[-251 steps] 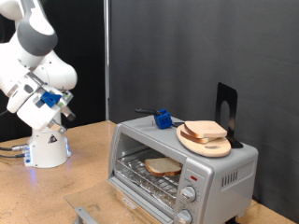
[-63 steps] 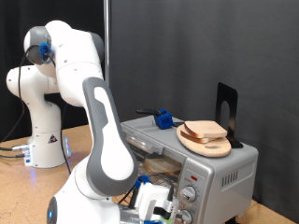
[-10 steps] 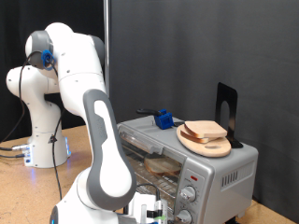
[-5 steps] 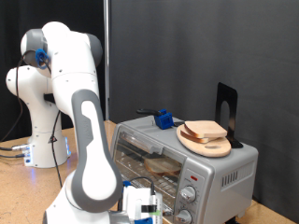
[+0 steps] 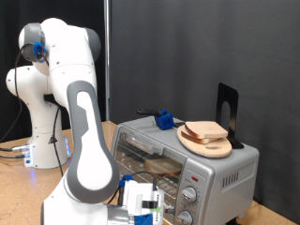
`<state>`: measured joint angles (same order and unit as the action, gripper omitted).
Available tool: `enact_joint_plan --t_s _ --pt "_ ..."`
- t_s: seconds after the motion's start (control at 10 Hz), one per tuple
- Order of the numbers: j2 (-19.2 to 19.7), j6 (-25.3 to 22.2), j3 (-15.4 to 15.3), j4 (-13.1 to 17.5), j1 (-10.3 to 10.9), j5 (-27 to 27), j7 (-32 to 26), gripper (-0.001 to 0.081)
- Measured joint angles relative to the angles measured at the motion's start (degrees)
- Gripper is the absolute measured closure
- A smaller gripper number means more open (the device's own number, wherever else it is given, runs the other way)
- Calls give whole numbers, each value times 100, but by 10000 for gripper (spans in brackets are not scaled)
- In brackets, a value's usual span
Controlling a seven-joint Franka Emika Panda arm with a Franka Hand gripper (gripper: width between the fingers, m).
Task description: Make a piece of toast with the oven
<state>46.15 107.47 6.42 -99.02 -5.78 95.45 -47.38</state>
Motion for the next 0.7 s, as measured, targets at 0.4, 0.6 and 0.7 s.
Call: enact_joint_plan --t_s 0.4,0.6,0.7 --pt "19 240 -29 106 119 10 23 11" --pt "60 380 -28 137 148 9 25 11" --pt "63 394 -28 142 148 6 27 11"
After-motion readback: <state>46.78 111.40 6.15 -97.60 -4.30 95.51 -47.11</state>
